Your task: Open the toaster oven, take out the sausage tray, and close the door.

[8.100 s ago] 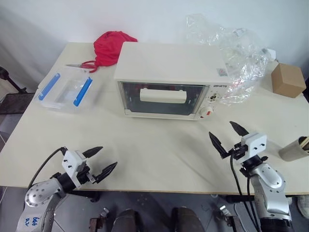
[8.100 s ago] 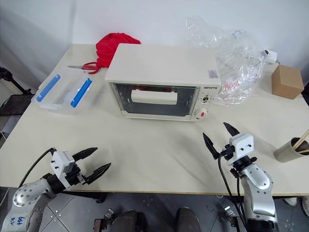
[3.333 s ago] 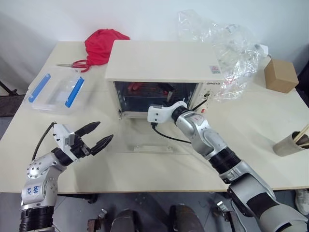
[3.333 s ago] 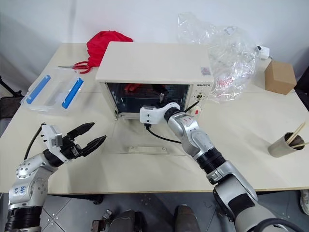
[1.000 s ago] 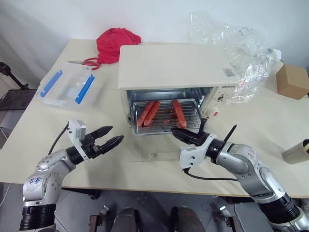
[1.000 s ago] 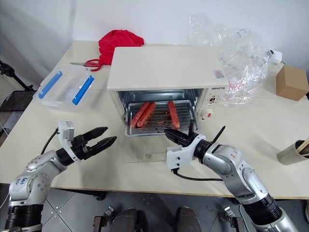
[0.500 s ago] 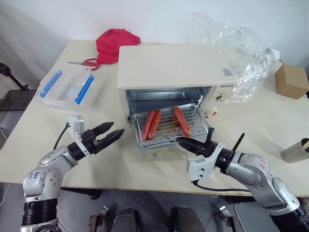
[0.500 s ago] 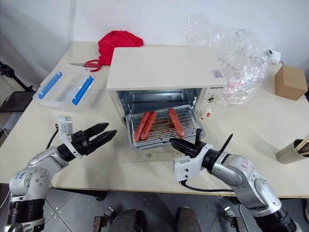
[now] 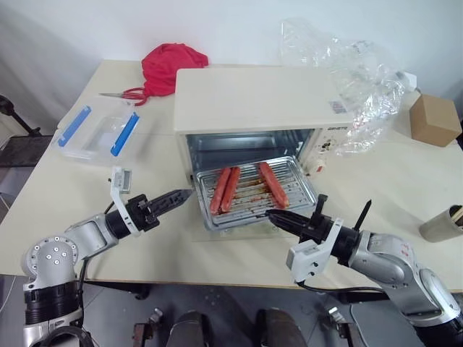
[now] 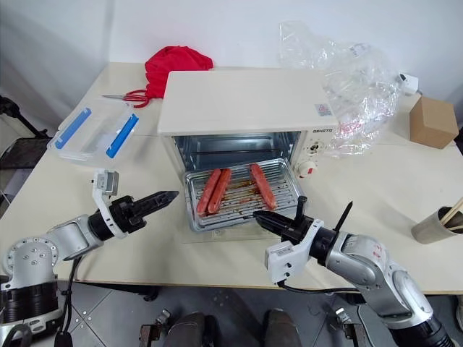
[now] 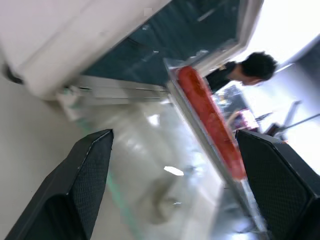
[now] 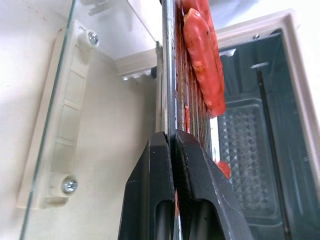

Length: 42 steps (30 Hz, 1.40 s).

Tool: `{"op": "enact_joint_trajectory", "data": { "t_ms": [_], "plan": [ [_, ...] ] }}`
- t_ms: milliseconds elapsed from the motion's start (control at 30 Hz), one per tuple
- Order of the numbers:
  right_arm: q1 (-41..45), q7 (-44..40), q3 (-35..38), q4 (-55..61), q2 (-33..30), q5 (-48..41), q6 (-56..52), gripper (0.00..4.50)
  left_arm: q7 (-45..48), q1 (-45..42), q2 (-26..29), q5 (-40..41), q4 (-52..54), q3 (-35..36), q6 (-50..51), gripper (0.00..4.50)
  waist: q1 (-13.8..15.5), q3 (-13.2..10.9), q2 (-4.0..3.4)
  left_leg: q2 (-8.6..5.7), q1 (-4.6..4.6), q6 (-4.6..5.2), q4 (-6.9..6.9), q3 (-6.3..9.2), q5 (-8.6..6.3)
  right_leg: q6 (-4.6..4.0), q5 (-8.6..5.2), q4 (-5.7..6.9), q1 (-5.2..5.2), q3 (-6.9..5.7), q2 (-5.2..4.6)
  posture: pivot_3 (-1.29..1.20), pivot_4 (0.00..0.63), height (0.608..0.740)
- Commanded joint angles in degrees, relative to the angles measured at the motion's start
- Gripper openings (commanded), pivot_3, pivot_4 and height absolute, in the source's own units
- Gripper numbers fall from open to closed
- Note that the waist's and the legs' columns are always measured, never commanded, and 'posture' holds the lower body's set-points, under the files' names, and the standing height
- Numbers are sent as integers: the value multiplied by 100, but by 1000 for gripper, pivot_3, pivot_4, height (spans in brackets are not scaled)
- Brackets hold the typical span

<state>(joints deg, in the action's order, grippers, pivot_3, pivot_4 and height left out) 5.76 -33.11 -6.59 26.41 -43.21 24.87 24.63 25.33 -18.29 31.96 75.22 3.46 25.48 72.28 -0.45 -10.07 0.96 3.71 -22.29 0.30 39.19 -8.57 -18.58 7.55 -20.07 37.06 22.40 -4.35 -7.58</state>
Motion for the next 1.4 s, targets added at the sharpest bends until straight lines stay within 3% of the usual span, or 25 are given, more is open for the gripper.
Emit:
{"op": "enact_joint_trajectory", "data": {
  "t_ms": [33, 433, 533, 733, 867, 1367, 1400],
  "plan": [
    [111, 13, 143, 101, -78, -289, 260, 50, -259, -128, 211, 584, -133, 211, 311, 4153, -1, 0, 0, 0, -1, 0, 0, 0, 0, -1, 0, 0, 0, 0, 0, 0, 150, 740],
    [171, -306, 23, 200, -56, -437, 257, 50, -1801, -122, 54, 2084, -427, -374, 544, 4153, 14, 0, 0, 0, 3, 0, 2, 1, 0, -1, -1, 3, -3, 7, -2, 0, 150, 740],
    [209, -379, 28, 188, -60, -487, 249, 0, -2308, -46, 101, 2810, -401, -657, 340, 3558, 11, 0, 0, 0, 4, 0, 2, 2, 0, -1, -1, 3, -3, 7, -2, 0, 150, 740],
    [327, -483, 26, 144, -66, -545, 291, 0, -2994, 82, 375, 3709, -289, -1270, -64, 1864, 12, 0, 0, 3, 8, 0, 2, 3, 0, -1, -1, 2, -5, 10, -7, 0, 150, 740],
    [393, -528, 22, 115, -49, -569, 328, 0, -3266, 51, 297, 3778, -319, -1446, -274, 1864, 21, 0, 0, -1, 8, 1, 3, 3, 1, -2, -1, -4, -9, 10, -7, 0, 150, 740],
    [725, -620, -162, -87, 16, -664, 414, 0, -4004, -367, -823, 3778, -618, -1348, -136, 1864, 25, 0, 0, -6, 10, 2, 4, 2, 2, -2, -1, -6, -16, 8, 0, 0, 150, 740],
    [730, -633, -172, -94, 8, -680, 424, 0, -4048, -392, -890, 3778, -636, -1291, -135, 1691, 25, 0, 0, -6, 10, 2, 4, 2, 2, -2, -1, -7, -16, 8, 0, 0, 150, 740]
  ]
}}
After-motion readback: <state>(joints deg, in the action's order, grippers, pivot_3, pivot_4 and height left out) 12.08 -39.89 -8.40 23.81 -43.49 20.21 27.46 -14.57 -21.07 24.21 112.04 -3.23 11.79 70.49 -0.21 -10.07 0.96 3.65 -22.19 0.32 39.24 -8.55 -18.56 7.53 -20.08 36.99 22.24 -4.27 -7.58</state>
